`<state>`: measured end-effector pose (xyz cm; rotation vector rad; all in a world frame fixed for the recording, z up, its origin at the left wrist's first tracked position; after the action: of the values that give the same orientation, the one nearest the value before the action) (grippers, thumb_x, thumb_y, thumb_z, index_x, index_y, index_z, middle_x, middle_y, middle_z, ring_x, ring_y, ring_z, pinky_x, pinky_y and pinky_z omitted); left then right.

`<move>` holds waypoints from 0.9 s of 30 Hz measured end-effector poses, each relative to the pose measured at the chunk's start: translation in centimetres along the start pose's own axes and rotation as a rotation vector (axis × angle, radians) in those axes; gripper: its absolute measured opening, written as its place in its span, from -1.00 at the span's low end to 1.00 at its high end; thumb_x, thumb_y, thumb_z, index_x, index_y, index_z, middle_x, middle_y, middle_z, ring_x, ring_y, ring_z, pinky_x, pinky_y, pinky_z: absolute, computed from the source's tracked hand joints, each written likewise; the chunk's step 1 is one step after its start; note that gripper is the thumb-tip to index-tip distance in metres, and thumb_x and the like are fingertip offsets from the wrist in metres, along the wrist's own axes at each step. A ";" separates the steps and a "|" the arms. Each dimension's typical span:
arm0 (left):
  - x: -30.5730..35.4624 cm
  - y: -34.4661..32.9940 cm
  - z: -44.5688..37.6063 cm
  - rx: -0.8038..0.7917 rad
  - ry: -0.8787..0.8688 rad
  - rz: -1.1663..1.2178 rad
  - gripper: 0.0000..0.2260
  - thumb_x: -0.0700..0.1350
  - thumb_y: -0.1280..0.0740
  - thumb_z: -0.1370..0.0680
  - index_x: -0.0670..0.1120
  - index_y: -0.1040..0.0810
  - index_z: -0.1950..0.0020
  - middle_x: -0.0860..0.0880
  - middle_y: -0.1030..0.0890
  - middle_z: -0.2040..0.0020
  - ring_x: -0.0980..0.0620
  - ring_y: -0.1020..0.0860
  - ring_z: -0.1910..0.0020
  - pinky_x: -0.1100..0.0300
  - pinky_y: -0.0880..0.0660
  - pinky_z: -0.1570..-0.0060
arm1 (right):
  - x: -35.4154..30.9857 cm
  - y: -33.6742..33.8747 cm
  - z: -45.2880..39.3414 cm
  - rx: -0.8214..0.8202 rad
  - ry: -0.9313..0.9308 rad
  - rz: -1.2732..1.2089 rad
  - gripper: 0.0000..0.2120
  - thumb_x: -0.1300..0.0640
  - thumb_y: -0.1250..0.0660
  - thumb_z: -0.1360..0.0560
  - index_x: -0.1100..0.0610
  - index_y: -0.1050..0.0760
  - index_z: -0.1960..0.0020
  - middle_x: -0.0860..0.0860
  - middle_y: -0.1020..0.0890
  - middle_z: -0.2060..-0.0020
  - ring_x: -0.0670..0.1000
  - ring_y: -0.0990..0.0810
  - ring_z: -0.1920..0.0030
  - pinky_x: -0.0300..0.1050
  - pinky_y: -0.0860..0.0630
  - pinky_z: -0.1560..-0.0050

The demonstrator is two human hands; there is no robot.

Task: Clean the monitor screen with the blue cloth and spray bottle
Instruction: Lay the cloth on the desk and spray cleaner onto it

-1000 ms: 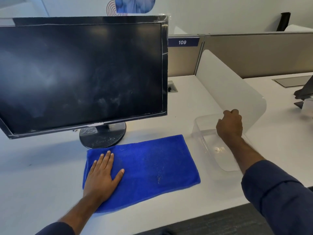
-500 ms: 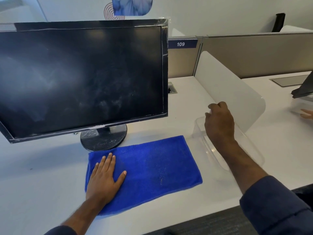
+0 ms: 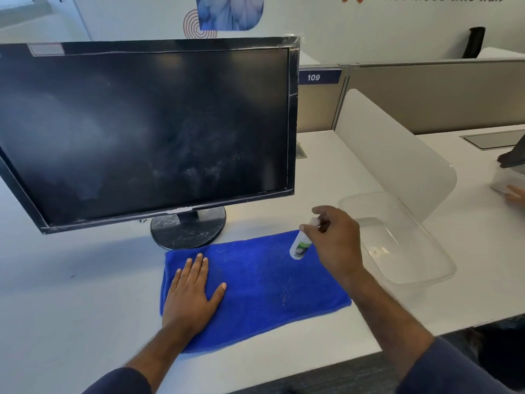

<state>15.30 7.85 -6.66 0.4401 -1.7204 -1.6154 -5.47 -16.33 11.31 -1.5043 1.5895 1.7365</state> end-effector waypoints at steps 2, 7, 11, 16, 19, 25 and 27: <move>0.0 -0.1 0.0 -0.011 -0.001 -0.007 -0.15 0.47 0.30 -0.46 0.01 0.15 -0.63 0.09 0.10 -0.63 0.09 0.14 -0.60 0.06 0.17 -0.58 | 1.0 -1.0 0.7 -0.043 -0.049 -0.049 -0.72 0.17 -0.53 -0.41 0.14 -0.60 -0.10 0.00 -0.62 0.13 -0.08 -0.57 0.19 -0.36 -0.49 0.16; -0.1 0.0 -0.3 -0.043 0.014 0.018 -0.16 0.46 0.21 -0.47 0.00 0.13 -0.63 0.07 0.09 -0.64 0.07 0.14 -0.61 0.06 0.19 -0.57 | 1.6 -3.2 2.1 -0.148 -0.080 -0.110 -0.86 0.17 -0.54 -0.39 0.14 -0.61 0.11 0.00 -0.62 0.25 -0.07 -0.53 0.31 -0.29 -0.49 0.29; 1.3 1.4 -0.1 -0.022 0.011 0.145 -0.21 0.41 0.03 -0.52 -0.01 0.00 -0.63 0.07 0.01 -0.64 0.07 0.10 -0.61 0.05 0.12 -0.58 | 0.9 -4.4 3.1 -0.195 -0.069 -0.119 -0.86 0.17 -0.55 -0.38 0.16 -0.61 0.14 -0.04 -0.62 0.27 -0.06 -0.54 0.32 -0.18 -0.55 0.26; 7.2 4.8 0.8 0.006 -0.142 0.537 -0.36 0.35 -0.29 -0.47 0.16 -0.33 -0.50 0.22 -0.37 -0.48 0.21 -0.25 -0.50 0.18 -0.22 -0.46 | -0.7 -5.4 3.8 -0.235 -0.023 -0.137 -0.85 0.13 -0.56 -0.38 0.13 -0.60 0.17 -0.04 -0.63 0.28 -0.08 -0.55 0.32 -0.22 -0.54 0.28; 10.2 6.1 1.4 -0.019 -0.215 0.736 -0.45 0.29 -0.45 -0.41 0.26 -0.43 -0.37 0.34 -0.50 -0.30 0.31 -0.42 -0.34 0.27 -0.40 -0.29 | -1.9 -5.8 4.0 -0.245 0.004 -0.161 -0.83 0.10 -0.58 -0.35 0.12 -0.60 0.21 -0.04 -0.64 0.30 -0.12 -0.57 0.30 -0.28 -0.53 0.26; 10.8 7.7 1.5 0.090 -0.160 0.874 -0.71 0.02 -0.54 -0.43 0.22 -0.61 -0.12 0.23 -0.66 0.01 0.20 -0.58 -0.04 0.21 -0.53 -0.01 | -2.9 -6.5 4.4 -0.271 0.029 -0.160 -0.78 0.04 -0.59 -0.32 0.11 -0.59 0.24 -0.01 -0.64 0.31 -0.05 -0.57 0.31 -0.21 -0.55 0.26; 10.7 7.4 1.3 0.074 -0.164 0.843 -0.74 0.03 -0.53 -0.43 0.23 -0.62 -0.09 0.22 -0.67 0.06 0.16 -0.60 0.03 0.13 -0.55 0.02 | -2.8 -6.7 4.4 -0.287 0.027 -0.131 -0.77 0.03 -0.59 -0.32 0.11 -0.58 0.24 0.00 -0.63 0.33 -0.09 -0.52 0.35 -0.21 -0.52 0.29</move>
<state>8.80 2.65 3.42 -0.3700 -1.7413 -0.9840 -0.99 -9.38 9.42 -1.7261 1.2623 1.9378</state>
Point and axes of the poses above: each hand's wrist, its own z-axis away from the middle knuckle, its own y-axis out of the back of the hand, x = y × z, the point moved 10 cm from there along -z, towards the middle knuckle
